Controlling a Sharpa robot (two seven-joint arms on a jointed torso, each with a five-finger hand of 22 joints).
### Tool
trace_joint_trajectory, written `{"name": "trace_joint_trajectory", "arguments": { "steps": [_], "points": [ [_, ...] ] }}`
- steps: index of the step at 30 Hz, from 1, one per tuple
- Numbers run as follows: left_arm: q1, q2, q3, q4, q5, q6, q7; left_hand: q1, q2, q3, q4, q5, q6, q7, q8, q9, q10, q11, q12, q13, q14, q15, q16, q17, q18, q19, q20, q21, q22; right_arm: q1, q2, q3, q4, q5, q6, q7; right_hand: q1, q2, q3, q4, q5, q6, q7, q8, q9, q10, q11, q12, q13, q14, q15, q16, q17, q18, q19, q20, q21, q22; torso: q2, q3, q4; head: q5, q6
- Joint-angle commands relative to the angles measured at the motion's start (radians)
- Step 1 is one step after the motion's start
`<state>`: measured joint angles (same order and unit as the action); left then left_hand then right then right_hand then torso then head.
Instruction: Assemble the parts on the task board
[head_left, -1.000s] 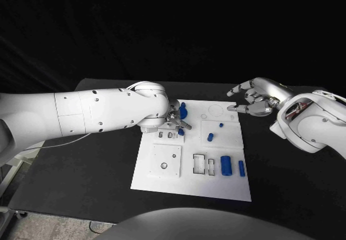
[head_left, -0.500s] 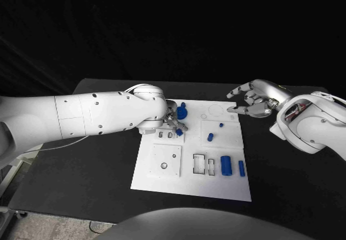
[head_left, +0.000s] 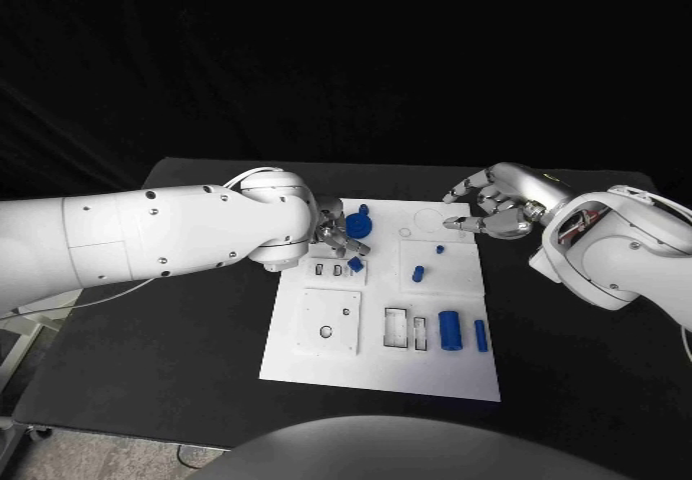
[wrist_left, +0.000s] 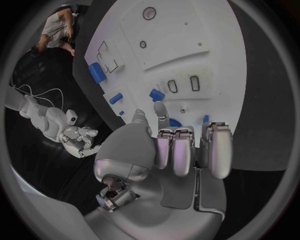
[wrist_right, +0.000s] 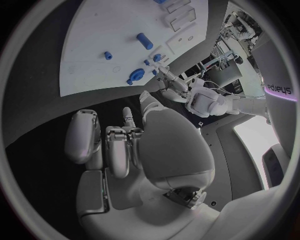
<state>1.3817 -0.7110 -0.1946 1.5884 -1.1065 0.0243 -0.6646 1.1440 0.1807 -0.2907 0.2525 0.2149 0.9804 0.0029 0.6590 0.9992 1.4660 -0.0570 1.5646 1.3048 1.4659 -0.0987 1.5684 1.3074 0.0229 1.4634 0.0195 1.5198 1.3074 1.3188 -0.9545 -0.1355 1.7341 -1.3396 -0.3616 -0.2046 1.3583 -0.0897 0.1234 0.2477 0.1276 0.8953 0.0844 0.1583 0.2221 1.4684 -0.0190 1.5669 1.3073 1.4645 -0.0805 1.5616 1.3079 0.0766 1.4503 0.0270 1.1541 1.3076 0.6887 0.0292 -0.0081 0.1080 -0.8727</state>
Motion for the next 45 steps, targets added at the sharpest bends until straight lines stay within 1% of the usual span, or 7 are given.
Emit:
{"name": "trace_joint_trajectory", "arguments": {
  "steps": [1,5,9,15,22,27,45],
  "points": [
    [0.02,-0.041,0.008,0.04,-0.012,-0.017,0.047,0.003,-0.019,-0.002,0.007,-0.011,-0.012,-0.004,0.01,0.025,0.105,-0.005,0.006,0.266,0.105,-0.004,0.002,0.263,0.004,0.032,-0.007,-0.002,0.167,-0.003,0.02,0.0,0.009,-0.056,0.014,-0.04,-0.006,0.006,-0.009,0.001,0.009,0.016,0.001,0.01,0.005,0.102,0.008,0.004,0.263,0.102,0.007,-0.006,0.246,0.002,0.001,0.009,-0.001,0.159,-0.002,-0.0013,-0.0033,-0.009,0.0],
    [0.044,-0.096,0.013,0.069,0.003,0.052,0.071,0.023,-0.026,-0.001,0.008,-0.046,-0.045,0.005,-0.004,0.049,0.105,0.002,0.006,0.266,0.105,0.003,0.002,0.263,0.01,0.013,-0.005,-0.016,0.146,-0.01,0.064,0.0,0.006,-0.074,0.033,-0.069,-0.025,0.006,-0.018,0.002,0.019,0.034,0.003,0.021,0.017,0.102,0.01,0.004,0.263,0.101,0.008,-0.012,0.24,0.002,0.001,0.01,-0.003,0.159,-0.004,-0.0029,-0.0003,-0.018,0.0],
    [0.052,-0.127,0.009,0.072,0.04,0.109,0.074,-0.01,-0.034,-0.027,0.034,-0.068,-0.082,0.023,-0.045,0.048,0.105,0.016,0.006,0.266,0.105,0.014,0.002,0.263,0.013,-0.003,0.006,-0.028,0.131,-0.017,0.111,0.001,-0.007,-0.109,0.052,-0.1,-0.049,0.003,-0.03,0.003,0.036,0.054,0.0,0.04,0.036,0.102,0.009,0.004,0.263,0.099,0.008,-0.021,0.231,0.002,0.001,0.01,-0.004,0.159,-0.005,-0.0061,0.0027,-0.026,0.0],
    [0.057,-0.159,-0.004,0.068,0.118,0.151,0.064,-0.038,-0.019,-0.046,0.037,-0.075,-0.097,0.034,-0.083,0.043,0.105,0.027,0.006,0.266,0.105,0.025,0.002,0.263,0.017,-0.015,0.016,-0.038,0.12,-0.045,0.195,0.001,-0.034,-0.198,0.088,-0.17,-0.095,-0.004,-0.046,0.007,0.061,0.067,-0.004,0.069,0.067,0.102,0.006,0.004,0.263,0.095,0.005,-0.037,0.212,0.004,0.0,0.007,-0.012,0.156,-0.006,-0.0187,0.0067,-0.038,0.0],
    [0.058,-0.187,-0.013,0.083,0.141,0.109,0.105,-0.02,-0.013,-0.045,0.032,-0.055,-0.092,0.036,-0.099,0.042,0.105,0.03,0.006,0.266,0.105,0.028,0.002,0.263,0.015,-0.008,0.021,-0.033,0.129,-0.085,0.293,0.002,-0.076,-0.278,0.103,-0.239,-0.121,-0.008,-0.052,0.009,0.07,0.077,-0.008,0.09,0.091,0.102,0.009,0.004,0.263,0.093,0.006,-0.047,0.2,0.006,-0.002,0.007,-0.024,0.153,-0.005,-0.0293,0.0158,-0.052,0.0],
    [0.058,-0.203,-0.016,0.09,0.144,0.088,0.126,-0.009,-0.01,-0.045,0.032,-0.042,-0.087,0.036,-0.104,0.043,0.105,0.03,0.006,0.266,0.105,0.028,0.002,0.263,0.016,-0.009,0.022,-0.035,0.128,-0.102,0.345,0.004,-0.11,-0.315,0.105,-0.266,-0.129,-0.009,-0.049,-0.002,0.112,0.09,-0.014,0.116,0.122,0.102,0.006,0.004,0.263,0.092,0.004,-0.052,0.193,0.007,-0.002,0.006,-0.028,0.152,-0.005,-0.032,0.0208,-0.059,0.0],
    [0.057,-0.219,-0.022,0.09,0.145,0.078,0.132,-0.002,-0.004,-0.044,0.033,-0.031,-0.083,0.036,-0.11,0.044,0.105,0.031,0.006,0.266,0.105,0.029,0.002,0.263,0.018,-0.015,0.023,-0.039,0.122,-0.154,0.43,0.006,-0.18,-0.365,0.127,-0.29,-0.136,-0.008,-0.047,-0.01,0.127,0.087,-0.015,0.13,0.145,0.102,0.007,0.004,0.263,0.09,0.005,-0.062,0.182,0.009,-0.004,0.006,-0.038,0.15,-0.005,-0.0293,0.0151,-0.059,0.0]
  ]
}}
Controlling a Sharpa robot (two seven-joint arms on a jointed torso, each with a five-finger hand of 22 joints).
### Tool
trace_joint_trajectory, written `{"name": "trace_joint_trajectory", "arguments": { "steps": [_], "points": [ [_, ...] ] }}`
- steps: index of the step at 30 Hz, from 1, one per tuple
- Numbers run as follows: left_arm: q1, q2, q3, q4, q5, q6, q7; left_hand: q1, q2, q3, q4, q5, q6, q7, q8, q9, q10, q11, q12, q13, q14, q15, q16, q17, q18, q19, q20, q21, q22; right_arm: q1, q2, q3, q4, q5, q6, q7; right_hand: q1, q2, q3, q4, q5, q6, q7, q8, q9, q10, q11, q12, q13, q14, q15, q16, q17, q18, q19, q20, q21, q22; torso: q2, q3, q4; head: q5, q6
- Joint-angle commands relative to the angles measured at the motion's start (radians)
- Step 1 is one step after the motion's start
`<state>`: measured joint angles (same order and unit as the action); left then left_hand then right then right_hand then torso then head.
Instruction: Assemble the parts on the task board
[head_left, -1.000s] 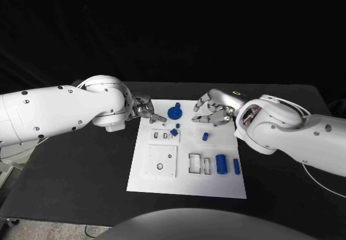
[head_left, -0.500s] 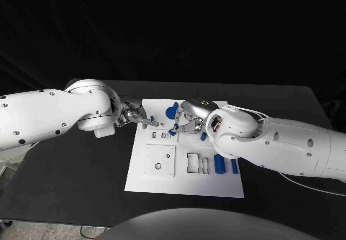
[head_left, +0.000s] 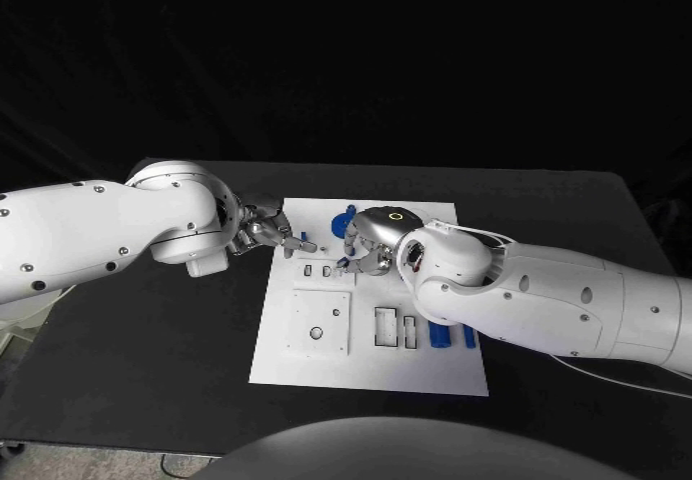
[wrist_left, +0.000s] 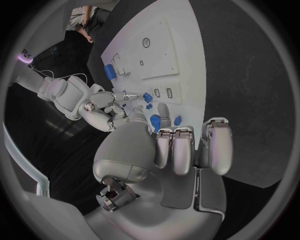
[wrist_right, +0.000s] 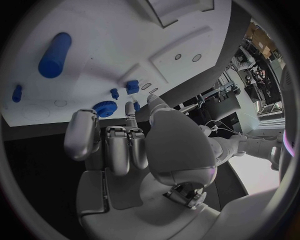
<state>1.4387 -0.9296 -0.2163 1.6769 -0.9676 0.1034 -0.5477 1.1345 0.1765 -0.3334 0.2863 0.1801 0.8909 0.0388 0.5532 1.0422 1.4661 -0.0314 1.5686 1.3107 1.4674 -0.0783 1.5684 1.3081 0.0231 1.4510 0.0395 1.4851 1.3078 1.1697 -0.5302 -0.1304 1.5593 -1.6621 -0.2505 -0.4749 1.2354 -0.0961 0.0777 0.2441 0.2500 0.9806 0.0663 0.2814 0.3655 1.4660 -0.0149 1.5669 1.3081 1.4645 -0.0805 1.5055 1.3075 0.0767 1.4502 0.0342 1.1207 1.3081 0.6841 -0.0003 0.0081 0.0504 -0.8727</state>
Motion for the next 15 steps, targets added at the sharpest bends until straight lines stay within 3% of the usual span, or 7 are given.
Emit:
{"name": "trace_joint_trajectory", "arguments": {
  "steps": [1,15],
  "points": [
    [0.0,0.0,0.0,0.001,0.006,-0.001,0.015,0.008,0.0,-0.001,-0.001,0.004,0.006,0.0,-0.004,0.001,0.105,0.005,0.002,0.26,0.103,0.009,0.002,0.263,0.018,-0.003,0.003,-0.005,0.121,-0.007,0.009,0.001,-0.008,-0.05,0.015,-0.021,-0.014,-0.002,-0.002,-0.007,0.004,0.003,0.003,0.009,0.005,0.105,0.003,0.004,0.263,0.089,0.005,-0.006,0.182,0.009,-0.004,-0.001,-0.005,0.149,0.0,0.0004,-0.0008,-0.002,0.0],
    [0.0,0.0,-0.001,-0.001,0.006,0.013,0.008,0.008,0.001,-0.002,0.0,0.004,0.008,0.0,-0.005,0.001,0.105,0.005,0.002,0.26,0.103,0.009,0.002,0.263,0.018,-0.005,0.004,-0.006,0.119,-0.02,0.028,0.001,-0.034,-0.134,0.018,-0.048,-0.047,-0.006,-0.004,-0.004,-0.019,-0.005,-0.004,0.031,0.048,0.105,-0.01,0.004,0.263,0.088,-0.005,-0.013,0.172,0.01,-0.005,-0.007,-0.009,0.148,0.0,-0.0005,0.0004,-0.003,0.0]
  ]
}}
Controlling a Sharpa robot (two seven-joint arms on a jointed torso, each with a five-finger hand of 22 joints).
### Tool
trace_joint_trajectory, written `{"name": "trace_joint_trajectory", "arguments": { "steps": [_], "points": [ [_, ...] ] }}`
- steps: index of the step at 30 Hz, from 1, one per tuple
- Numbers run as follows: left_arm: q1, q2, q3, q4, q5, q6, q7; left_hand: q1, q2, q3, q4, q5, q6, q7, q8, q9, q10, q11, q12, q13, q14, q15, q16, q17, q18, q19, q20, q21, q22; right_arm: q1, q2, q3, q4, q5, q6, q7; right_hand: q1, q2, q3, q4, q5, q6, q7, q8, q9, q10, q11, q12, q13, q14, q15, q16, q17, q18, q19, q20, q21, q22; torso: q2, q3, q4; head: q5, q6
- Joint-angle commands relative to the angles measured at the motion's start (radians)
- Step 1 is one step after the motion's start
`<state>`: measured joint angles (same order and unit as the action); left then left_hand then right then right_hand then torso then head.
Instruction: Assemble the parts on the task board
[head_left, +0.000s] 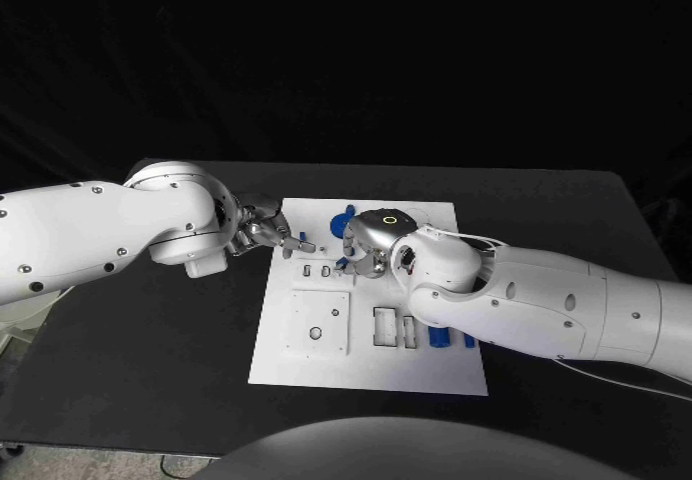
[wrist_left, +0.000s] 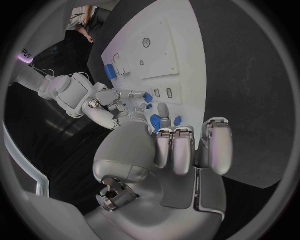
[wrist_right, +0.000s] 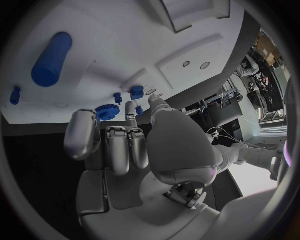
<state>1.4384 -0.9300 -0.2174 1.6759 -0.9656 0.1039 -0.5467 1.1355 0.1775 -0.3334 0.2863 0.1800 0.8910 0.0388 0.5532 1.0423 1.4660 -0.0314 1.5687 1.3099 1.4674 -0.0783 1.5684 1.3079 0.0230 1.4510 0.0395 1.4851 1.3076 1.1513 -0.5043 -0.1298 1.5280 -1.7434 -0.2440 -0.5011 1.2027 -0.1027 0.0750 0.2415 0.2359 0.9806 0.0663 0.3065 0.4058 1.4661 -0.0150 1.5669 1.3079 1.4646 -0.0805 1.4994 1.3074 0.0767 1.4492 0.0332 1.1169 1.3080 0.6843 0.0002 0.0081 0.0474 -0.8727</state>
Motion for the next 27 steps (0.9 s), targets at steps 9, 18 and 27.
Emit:
{"name": "trace_joint_trajectory", "arguments": {
  "steps": [9,18,27],
  "points": [
    [-0.001,0.008,-0.001,-0.004,0.004,0.017,0.008,0.008,0.002,-0.001,0.001,0.005,0.011,-0.001,-0.006,0.001,0.105,0.005,0.002,0.261,0.103,0.009,0.002,0.263,0.019,-0.006,0.004,-0.008,0.118,-0.006,0.01,0.001,-0.008,-0.059,0.021,-0.028,-0.024,0.003,-0.001,0.002,-0.009,-0.008,-0.006,0.012,0.02,0.105,-0.012,0.004,0.263,0.087,-0.007,-0.009,0.17,0.011,-0.005,-0.008,-0.008,0.148,0.0,-0.0012,0.0004,0.001,0.0],
    [-0.003,0.011,-0.002,-0.012,0.004,0.018,0.01,0.01,0.004,-0.001,0.0,0.007,0.012,-0.001,-0.007,0.002,0.105,0.005,0.002,0.261,0.103,0.009,0.002,0.263,0.019,-0.006,0.004,-0.008,0.118,-0.009,0.016,0.001,-0.015,-0.053,0.038,-0.026,-0.028,0.004,0.0,0.002,-0.012,-0.01,-0.007,0.016,0.028,0.105,-0.014,0.004,0.263,0.087,-0.008,-0.01,0.168,0.011,-0.005,-0.01,-0.01,0.147,0.0,-0.0015,0.0005,-0.001,0.0],
    [-0.006,0.017,-0.003,-0.016,0.006,0.019,0.013,0.013,0.007,0.0,0.0,0.011,0.014,-0.001,-0.009,0.002,0.105,0.005,0.002,0.261,0.103,0.01,0.002,0.263,0.019,-0.007,0.005,-0.009,0.117,-0.015,0.021,0.001,-0.024,-0.044,0.06,-0.025,-0.015,0.017,0.015,-0.016,0.034,-0.026,-0.007,0.019,0.051,0.105,-0.012,0.004,0.263,0.087,-0.008,-0.012,0.165,0.011,-0.006,-0.011,-0.014,0.147,0.0,-0.0009,0.0001,0.001,0.0]
  ]
}}
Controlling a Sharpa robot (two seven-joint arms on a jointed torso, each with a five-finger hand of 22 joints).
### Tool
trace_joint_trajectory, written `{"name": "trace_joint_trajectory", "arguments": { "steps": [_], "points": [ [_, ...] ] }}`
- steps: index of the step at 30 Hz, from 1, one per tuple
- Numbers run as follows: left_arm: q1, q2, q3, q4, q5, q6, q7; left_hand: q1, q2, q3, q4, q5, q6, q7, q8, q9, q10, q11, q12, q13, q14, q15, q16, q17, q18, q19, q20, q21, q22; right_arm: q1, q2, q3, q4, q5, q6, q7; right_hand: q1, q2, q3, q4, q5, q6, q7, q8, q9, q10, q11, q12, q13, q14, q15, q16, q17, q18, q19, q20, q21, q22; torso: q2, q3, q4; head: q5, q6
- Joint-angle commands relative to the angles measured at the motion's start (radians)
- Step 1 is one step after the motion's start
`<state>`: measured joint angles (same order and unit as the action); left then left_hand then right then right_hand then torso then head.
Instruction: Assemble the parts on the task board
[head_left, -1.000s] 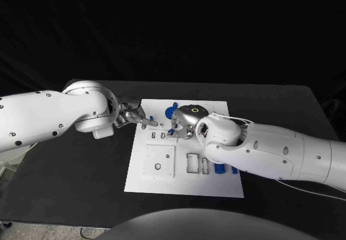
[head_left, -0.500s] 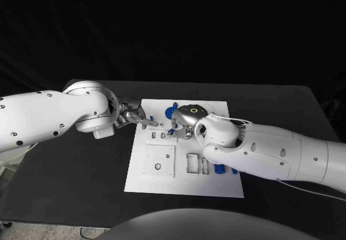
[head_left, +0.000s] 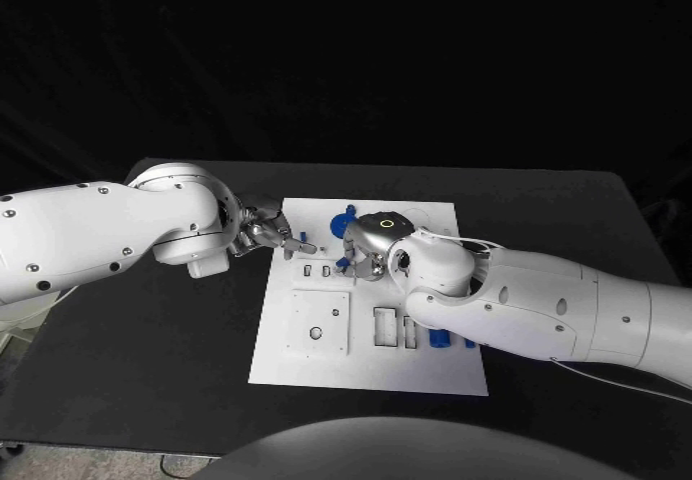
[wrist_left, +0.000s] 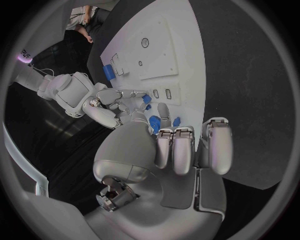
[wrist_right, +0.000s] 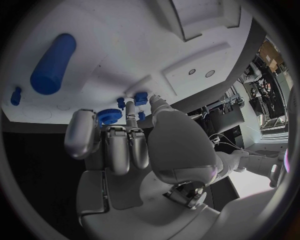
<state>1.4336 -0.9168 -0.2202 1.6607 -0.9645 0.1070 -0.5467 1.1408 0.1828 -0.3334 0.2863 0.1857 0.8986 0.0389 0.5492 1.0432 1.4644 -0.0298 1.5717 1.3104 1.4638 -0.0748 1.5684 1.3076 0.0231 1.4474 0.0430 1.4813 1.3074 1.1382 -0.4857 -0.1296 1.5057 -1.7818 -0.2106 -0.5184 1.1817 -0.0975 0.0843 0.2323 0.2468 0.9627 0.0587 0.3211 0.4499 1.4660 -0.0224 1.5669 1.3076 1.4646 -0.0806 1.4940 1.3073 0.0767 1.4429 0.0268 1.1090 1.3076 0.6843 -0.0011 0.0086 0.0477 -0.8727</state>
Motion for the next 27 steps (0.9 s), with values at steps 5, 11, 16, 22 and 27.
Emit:
{"name": "trace_joint_trajectory", "arguments": {
  "steps": [5,11,16,22,27],
  "points": [
    [-0.001,0.008,0.0,-0.002,0.007,0.018,0.015,0.01,0.004,0.0,0.0,0.007,0.008,-0.001,-0.006,0.001,0.106,0.004,-0.001,0.26,0.107,0.006,0.002,0.263,0.019,-0.005,0.001,-0.006,0.116,-0.004,0.006,0.001,-0.004,0.001,0.03,-0.001,0.015,0.019,0.019,-0.024,0.081,-0.016,0.0,0.002,0.02,0.105,-0.005,0.004,0.263,0.087,-0.008,-0.006,0.165,0.011,0.001,-0.005,-0.007,0.147,0.0,0.0006,-0.0002,0.001,0.0],
    [-0.001,0.011,0.0,-0.003,0.009,0.018,0.016,0.015,0.008,0.002,-0.001,0.012,0.009,-0.001,-0.009,0.002,0.106,0.004,-0.001,0.26,0.107,0.006,0.002,0.263,0.02,-0.006,0.002,-0.007,0.116,-0.005,0.006,0.001,-0.003,0.014,-0.005,0.033,0.056,0.029,0.062,-0.064,0.217,-0.014,-0.005,0.001,0.035,0.105,-0.012,0.004,0.263,0.089,-0.014,0.003,0.173,0.009,0.005,-0.009,0.004,0.15,0.0,0.0008,-0.0007,0.001,0.0],
    [-0.002,0.012,-0.001,-0.005,0.011,0.019,0.016,0.02,0.011,0.004,-0.002,0.015,0.009,-0.001,-0.012,0.002,0.106,0.004,-0.001,0.26,0.107,0.007,0.002,0.263,0.02,-0.009,0.002,-0.009,0.113,-0.005,0.003,0.001,0.002,0.026,-0.036,0.062,0.086,0.031,0.106,-0.101,0.306,-0.01,-0.009,0.002,0.048,0.105,-0.017,0.004,0.263,0.09,-0.018,0.009,0.179,0.007,0.008,-0.013,0.013,0.153,0.0,0.001,-0.0008,0.002,0.0],
    [-0.003,0.015,-0.001,-0.009,0.013,0.022,0.016,0.025,0.012,0.005,-0.002,0.017,0.009,-0.001,-0.014,0.002,0.106,0.004,-0.001,0.26,0.107,0.007,0.002,0.263,0.021,-0.011,0.002,-0.011,0.111,-0.005,0.0,0.001,0.002,0.03,-0.064,0.081,0.098,0.027,0.142,-0.131,0.349,-0.011,-0.008,0.003,0.061,0.105,-0.016,0.004,0.263,0.09,-0.018,0.01,0.179,0.007,0.008,-0.014,0.015,0.153,0.0,0.0006,-0.0009,0.001,0.0],
    [-0.005,0.02,-0.001,-0.012,0.018,0.023,0.021,0.031,0.015,0.007,-0.003,0.02,0.008,-0.001,-0.018,0.002,0.106,0.004,-0.001,0.26,0.107,0.007,0.002,0.263,0.022,-0.013,0.002,-0.013,0.11,-0.006,-0.006,0.0,0.003,0.031,-0.113,0.107,0.104,0.023,0.163,-0.152,0.367,-0.013,-0.004,0.002,0.068,0.105,-0.013,0.004,0.263,0.09,-0.015,0.011,0.18,0.006,0.008,-0.013,0.019,0.154,0.0,0.0008,-0.0003,0.001,0.0]
  ]
}}
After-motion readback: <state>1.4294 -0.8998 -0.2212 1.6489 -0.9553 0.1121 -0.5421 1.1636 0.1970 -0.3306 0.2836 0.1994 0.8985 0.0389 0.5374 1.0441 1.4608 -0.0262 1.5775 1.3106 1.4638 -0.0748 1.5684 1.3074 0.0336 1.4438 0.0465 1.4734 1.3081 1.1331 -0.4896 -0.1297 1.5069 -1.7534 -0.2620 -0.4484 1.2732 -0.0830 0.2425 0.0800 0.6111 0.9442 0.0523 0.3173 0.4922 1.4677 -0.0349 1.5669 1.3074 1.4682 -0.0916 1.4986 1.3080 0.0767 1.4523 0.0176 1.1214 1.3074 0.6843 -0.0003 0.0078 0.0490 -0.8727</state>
